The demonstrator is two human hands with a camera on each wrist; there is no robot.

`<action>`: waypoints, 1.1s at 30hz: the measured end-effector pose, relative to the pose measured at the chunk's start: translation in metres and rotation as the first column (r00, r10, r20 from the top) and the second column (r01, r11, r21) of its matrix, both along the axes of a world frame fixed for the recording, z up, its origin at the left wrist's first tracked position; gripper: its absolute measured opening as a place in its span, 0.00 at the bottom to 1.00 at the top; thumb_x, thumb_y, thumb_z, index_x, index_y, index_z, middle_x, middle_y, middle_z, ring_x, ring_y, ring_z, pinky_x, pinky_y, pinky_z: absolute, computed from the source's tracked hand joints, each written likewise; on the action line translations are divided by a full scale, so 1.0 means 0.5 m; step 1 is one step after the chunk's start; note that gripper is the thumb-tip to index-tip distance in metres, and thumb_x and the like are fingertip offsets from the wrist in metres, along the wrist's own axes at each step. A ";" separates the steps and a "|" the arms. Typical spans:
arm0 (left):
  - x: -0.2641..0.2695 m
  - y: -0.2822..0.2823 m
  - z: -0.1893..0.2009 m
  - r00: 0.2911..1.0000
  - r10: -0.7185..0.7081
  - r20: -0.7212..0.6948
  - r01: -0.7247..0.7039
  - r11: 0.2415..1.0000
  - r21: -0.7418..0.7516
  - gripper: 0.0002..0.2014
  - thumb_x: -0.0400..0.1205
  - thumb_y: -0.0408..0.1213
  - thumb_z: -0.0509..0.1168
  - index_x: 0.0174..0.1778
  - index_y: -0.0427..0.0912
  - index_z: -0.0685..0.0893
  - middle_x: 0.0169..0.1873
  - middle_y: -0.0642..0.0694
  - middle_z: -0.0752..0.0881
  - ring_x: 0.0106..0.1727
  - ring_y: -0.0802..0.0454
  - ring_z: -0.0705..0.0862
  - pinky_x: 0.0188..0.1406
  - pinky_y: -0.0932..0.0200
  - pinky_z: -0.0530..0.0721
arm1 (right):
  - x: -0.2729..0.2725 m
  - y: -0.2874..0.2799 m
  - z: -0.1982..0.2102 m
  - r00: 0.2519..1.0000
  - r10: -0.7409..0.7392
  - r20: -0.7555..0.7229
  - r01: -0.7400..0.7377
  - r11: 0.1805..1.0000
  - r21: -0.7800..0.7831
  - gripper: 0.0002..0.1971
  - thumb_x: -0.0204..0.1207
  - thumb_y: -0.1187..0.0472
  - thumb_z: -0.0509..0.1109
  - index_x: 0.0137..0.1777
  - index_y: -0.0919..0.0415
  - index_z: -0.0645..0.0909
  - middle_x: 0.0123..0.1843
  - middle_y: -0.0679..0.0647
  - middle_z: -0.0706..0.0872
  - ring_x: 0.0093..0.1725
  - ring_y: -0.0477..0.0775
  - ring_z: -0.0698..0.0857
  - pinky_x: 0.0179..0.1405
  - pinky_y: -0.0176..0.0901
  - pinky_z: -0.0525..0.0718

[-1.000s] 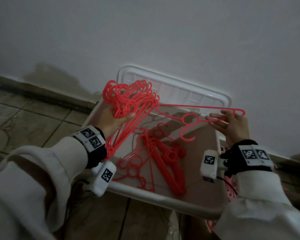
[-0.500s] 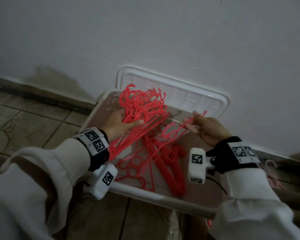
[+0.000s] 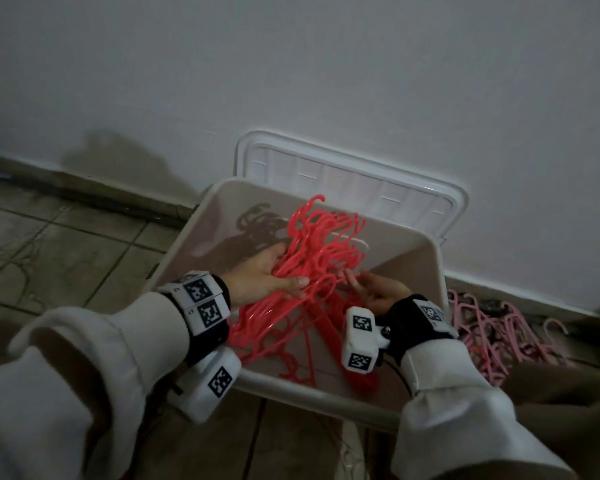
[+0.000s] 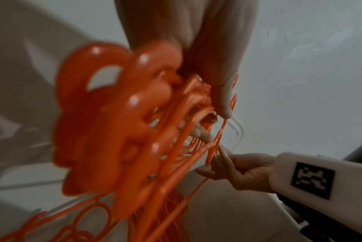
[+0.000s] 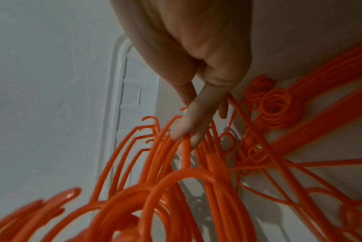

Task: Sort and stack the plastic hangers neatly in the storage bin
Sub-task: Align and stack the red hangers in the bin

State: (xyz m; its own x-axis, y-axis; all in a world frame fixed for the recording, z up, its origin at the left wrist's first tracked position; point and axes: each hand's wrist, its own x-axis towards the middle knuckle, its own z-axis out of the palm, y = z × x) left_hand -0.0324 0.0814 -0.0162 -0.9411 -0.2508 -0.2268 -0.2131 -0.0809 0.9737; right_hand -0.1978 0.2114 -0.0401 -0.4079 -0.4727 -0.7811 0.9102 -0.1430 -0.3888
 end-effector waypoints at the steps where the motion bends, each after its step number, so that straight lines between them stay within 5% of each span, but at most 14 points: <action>1: 0.000 0.000 0.001 1.000 -0.006 0.007 0.006 1.000 -0.017 0.22 0.78 0.23 0.65 0.66 0.43 0.72 0.46 0.48 0.85 0.37 0.63 0.88 0.39 0.69 0.86 | -0.003 0.001 -0.006 1.000 -0.002 0.029 0.001 1.000 0.006 0.18 0.85 0.66 0.51 0.40 0.79 0.74 0.42 0.74 0.81 0.60 0.59 0.78 0.26 0.37 0.85; 3: 0.002 0.000 0.001 0.999 -0.022 0.026 0.024 0.997 -0.072 0.23 0.77 0.24 0.67 0.67 0.38 0.72 0.50 0.48 0.84 0.40 0.67 0.87 0.41 0.71 0.85 | -0.007 0.002 -0.011 0.998 -0.003 0.057 0.003 1.000 -0.001 0.18 0.85 0.68 0.51 0.40 0.81 0.75 0.30 0.76 0.83 0.47 0.60 0.83 0.18 0.43 0.83; 6: 0.003 0.007 -0.002 0.997 -0.058 0.058 0.060 0.998 -0.032 0.26 0.75 0.22 0.69 0.69 0.33 0.69 0.49 0.41 0.86 0.35 0.55 0.88 0.42 0.62 0.88 | -0.006 0.005 -0.007 0.998 0.005 0.055 -0.004 1.000 -0.006 0.26 0.83 0.69 0.52 0.28 0.84 0.78 0.22 0.74 0.81 0.30 0.68 0.84 0.17 0.41 0.82; 9: 0.001 0.012 -0.004 0.993 -0.092 0.074 0.097 0.993 -0.065 0.29 0.73 0.20 0.70 0.70 0.33 0.68 0.40 0.42 0.86 0.31 0.53 0.86 0.41 0.61 0.87 | -0.005 0.006 -0.011 0.996 0.085 -0.027 -0.083 0.994 0.076 0.18 0.82 0.65 0.58 0.34 0.74 0.79 0.22 0.67 0.84 0.35 0.61 0.82 0.16 0.37 0.82; 12: -0.001 0.011 -0.001 0.996 -0.066 0.054 0.069 0.996 -0.064 0.28 0.73 0.19 0.69 0.68 0.32 0.69 0.37 0.45 0.86 0.30 0.55 0.86 0.37 0.65 0.86 | 0.005 0.006 -0.007 0.959 0.251 -0.129 -0.220 0.951 0.216 0.16 0.81 0.55 0.62 0.40 0.69 0.77 0.34 0.61 0.84 0.37 0.56 0.81 0.17 0.36 0.83; 17: -0.001 0.001 0.002 0.999 -0.034 0.038 0.036 0.999 -0.036 0.26 0.73 0.17 0.68 0.65 0.35 0.69 0.27 0.50 0.86 0.25 0.55 0.84 0.33 0.63 0.86 | 0.022 -0.008 0.012 0.895 0.403 -0.192 -0.372 0.911 0.177 0.13 0.80 0.53 0.62 0.41 0.62 0.76 0.38 0.57 0.82 0.36 0.52 0.84 0.30 0.39 0.87; 24: 0.008 0.009 0.001 0.987 -0.122 0.107 0.134 0.984 -0.117 0.27 0.73 0.21 0.71 0.66 0.34 0.70 0.41 0.39 0.85 0.31 0.55 0.86 0.40 0.61 0.86 | 0.038 -0.013 0.015 0.935 0.297 -0.194 -0.259 0.945 0.198 0.08 0.76 0.60 0.66 0.38 0.64 0.76 0.39 0.56 0.79 0.38 0.51 0.79 0.26 0.37 0.85; 27: 0.006 0.018 -0.004 0.986 -0.126 0.111 0.141 0.981 -0.137 0.27 0.73 0.20 0.70 0.66 0.32 0.69 0.48 0.27 0.83 0.34 0.53 0.86 0.40 0.60 0.86 | 0.042 -0.007 0.025 0.934 0.307 -0.183 -0.264 0.938 0.224 0.08 0.75 0.60 0.65 0.36 0.62 0.76 0.37 0.53 0.79 0.35 0.50 0.77 0.34 0.38 0.80; 30: -0.002 0.013 -0.001 0.988 -0.116 0.102 0.132 0.976 -0.173 0.26 0.73 0.20 0.70 0.66 0.35 0.70 0.51 0.29 0.83 0.35 0.59 0.85 0.42 0.67 0.84 | 0.040 -0.008 0.029 0.941 0.293 -0.170 -0.260 0.946 0.192 0.08 0.75 0.61 0.62 0.37 0.64 0.77 0.38 0.55 0.78 0.37 0.51 0.77 0.41 0.38 0.78; 33: -0.009 0.006 0.008 0.986 -0.124 0.111 0.143 0.974 -0.175 0.27 0.73 0.21 0.70 0.66 0.34 0.69 0.44 0.37 0.84 0.32 0.57 0.85 0.43 0.62 0.85 | 0.038 -0.014 0.031 0.960 0.234 -0.152 -0.221 0.970 0.097 0.10 0.73 0.58 0.62 0.38 0.65 0.77 0.38 0.57 0.78 0.39 0.53 0.77 0.46 0.39 0.79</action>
State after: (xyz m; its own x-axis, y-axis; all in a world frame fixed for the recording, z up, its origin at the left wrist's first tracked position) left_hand -0.0371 0.0847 -0.0124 -0.9440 -0.1700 -0.2827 -0.3060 0.1313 0.9429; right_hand -0.1788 0.2043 -0.0248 -0.4202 -0.5079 -0.7520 0.8395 0.0969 -0.5346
